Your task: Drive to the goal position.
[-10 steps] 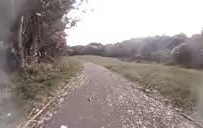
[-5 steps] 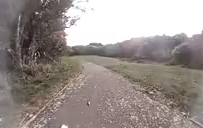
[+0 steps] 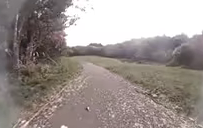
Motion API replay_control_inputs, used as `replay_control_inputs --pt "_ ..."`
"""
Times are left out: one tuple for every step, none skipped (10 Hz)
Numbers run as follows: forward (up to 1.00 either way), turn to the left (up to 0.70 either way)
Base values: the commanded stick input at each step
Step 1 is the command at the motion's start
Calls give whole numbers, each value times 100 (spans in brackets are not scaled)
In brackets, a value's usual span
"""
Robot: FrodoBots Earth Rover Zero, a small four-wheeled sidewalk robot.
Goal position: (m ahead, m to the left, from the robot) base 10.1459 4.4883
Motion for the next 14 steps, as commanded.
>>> replay_control_inputs --pt "30 0" --pt "30 0" --pt "30 0" --pt "30 0" --pt "30 0" --pt "30 0" --pt "30 0" --pt "30 0" --pt "30 0" --pt "30 0" --pt "30 0" --pt "30 0" --pt "30 0" --pt "30 0"
